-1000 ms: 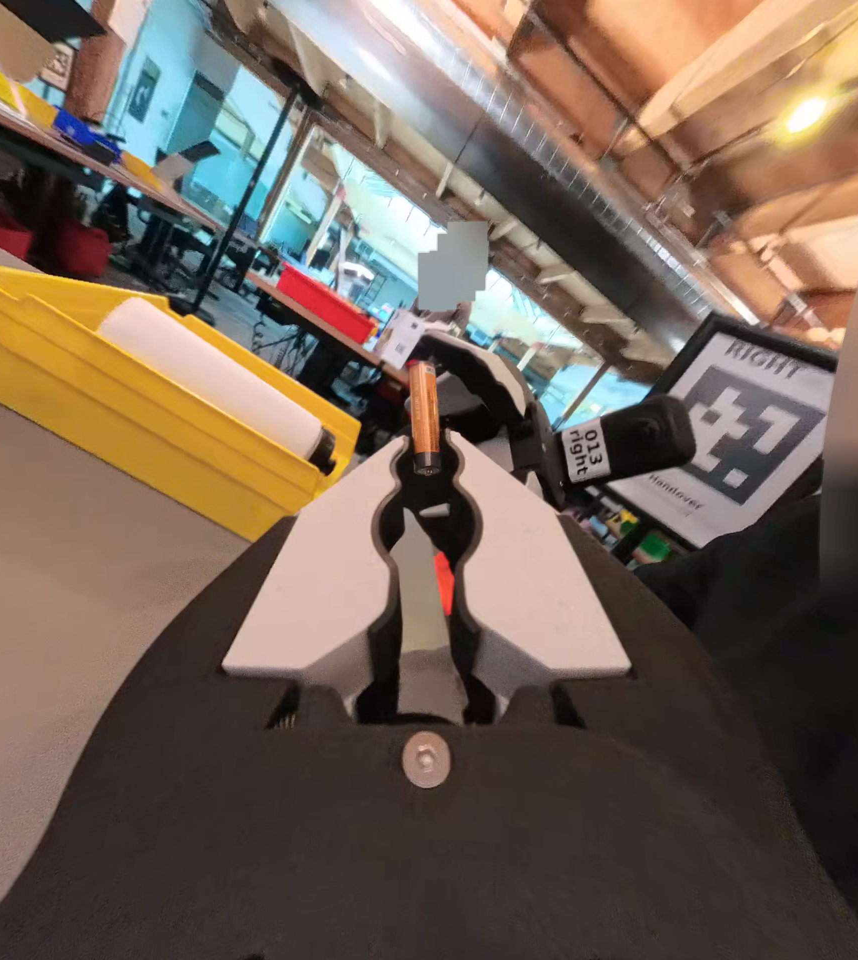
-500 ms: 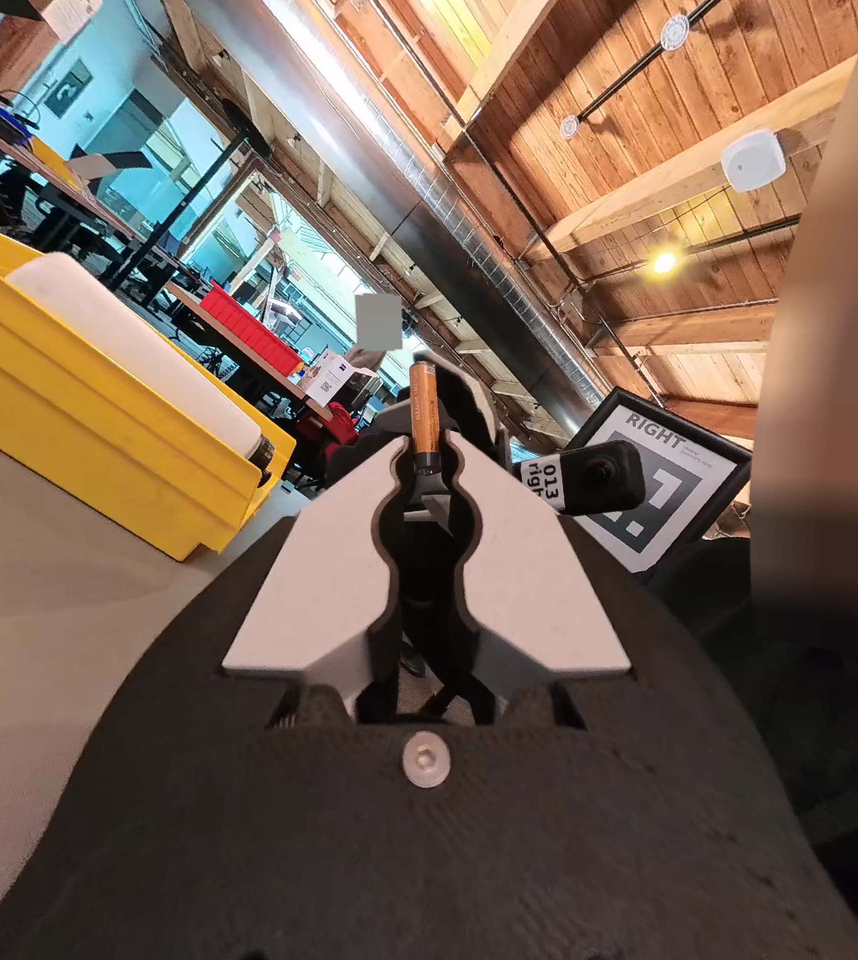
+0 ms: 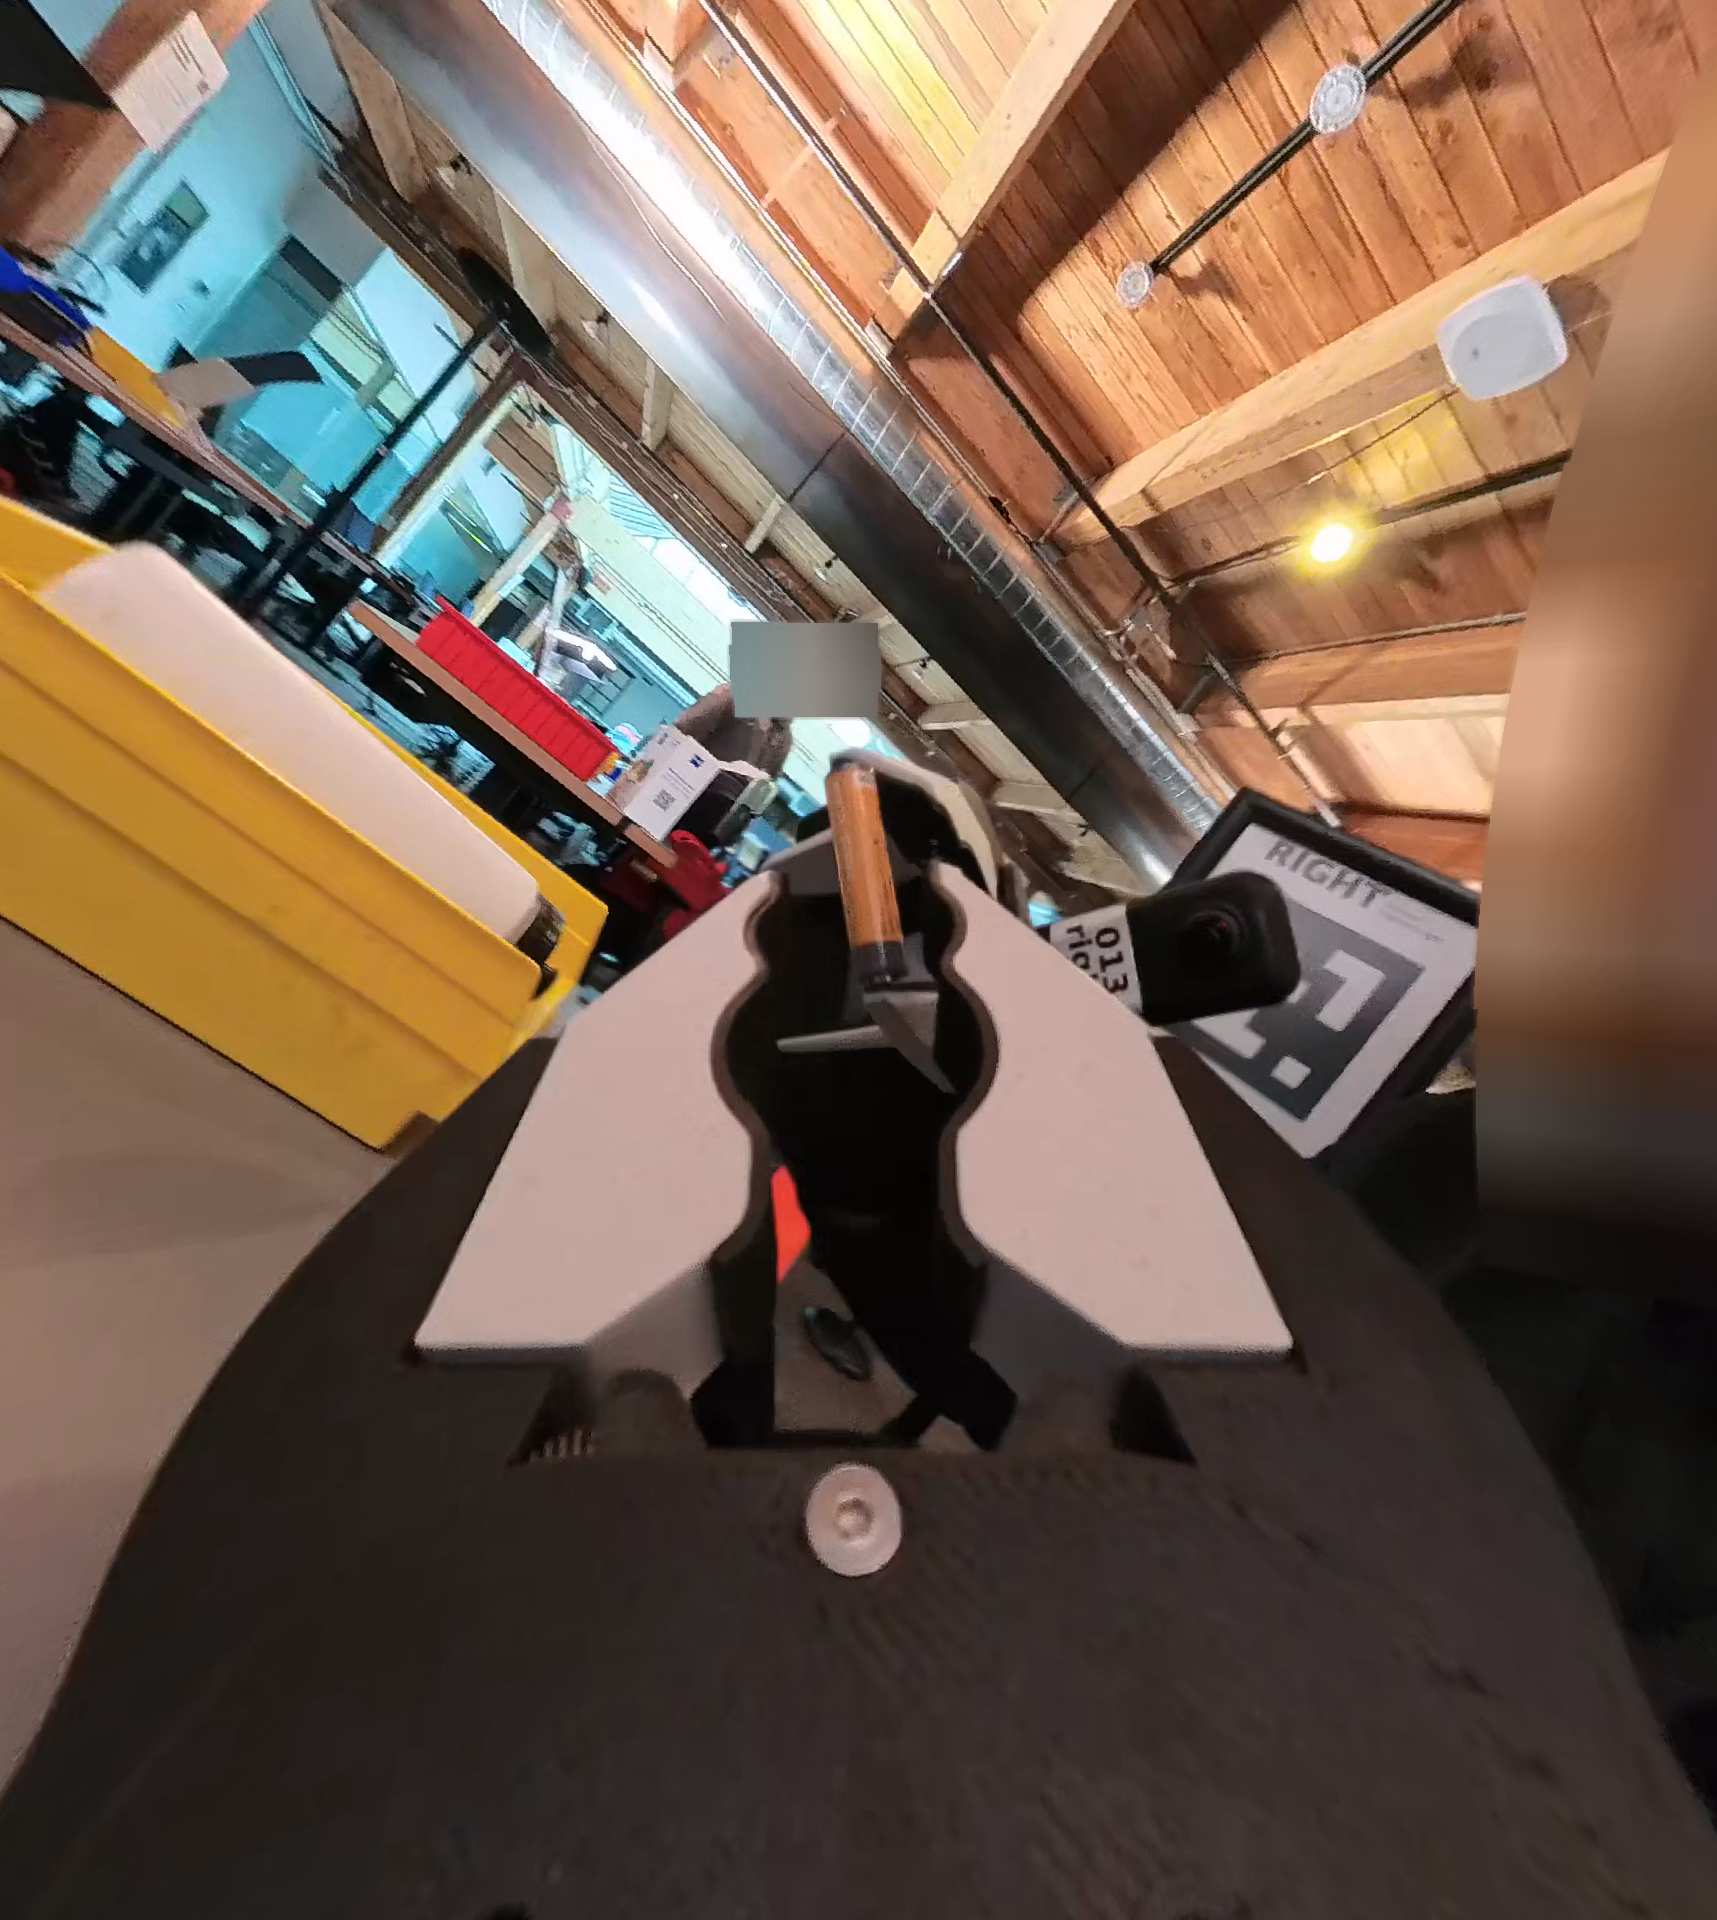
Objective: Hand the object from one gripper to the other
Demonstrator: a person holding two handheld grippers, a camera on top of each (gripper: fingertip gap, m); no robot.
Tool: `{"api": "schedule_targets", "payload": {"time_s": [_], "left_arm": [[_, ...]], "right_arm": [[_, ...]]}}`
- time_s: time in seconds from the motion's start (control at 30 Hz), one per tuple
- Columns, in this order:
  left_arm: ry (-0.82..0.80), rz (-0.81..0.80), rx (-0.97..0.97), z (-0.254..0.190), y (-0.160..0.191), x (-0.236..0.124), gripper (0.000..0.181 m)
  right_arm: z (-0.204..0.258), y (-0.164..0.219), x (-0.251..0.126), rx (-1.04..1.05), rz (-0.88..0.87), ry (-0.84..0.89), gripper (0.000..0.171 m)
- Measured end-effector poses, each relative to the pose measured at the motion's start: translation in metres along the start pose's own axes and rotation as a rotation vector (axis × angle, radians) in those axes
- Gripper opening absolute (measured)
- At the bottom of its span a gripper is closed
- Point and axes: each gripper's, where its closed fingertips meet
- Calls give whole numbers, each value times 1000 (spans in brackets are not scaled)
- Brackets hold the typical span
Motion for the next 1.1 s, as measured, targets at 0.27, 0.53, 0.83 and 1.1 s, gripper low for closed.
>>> {"api": "schedule_targets", "payload": {"time_s": [0.27, 0.53, 0.83, 1.1], "left_arm": [[-347, 289, 607, -11, 9, -5, 46], [-795, 573, 1349, -14, 14, 2, 45], [-915, 631, 1609, -17, 24, 21, 27], [-910, 653, 1608, -9, 30, 21, 8]], "right_arm": [[4, 0, -15, 414, -149, -407, 42], [-4, 7, -25, 797, -278, -765, 43], [13, 0, -29, 978, -372, -969, 42], [20, 1, -29, 1025, -400, -1015, 42]]}}
Point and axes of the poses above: each gripper's, where its closed fingertips meet, x out along the fingers, y out of its underside, z = x × y across the jaws, and after that the axes turned 14 degrees about z, right-handed
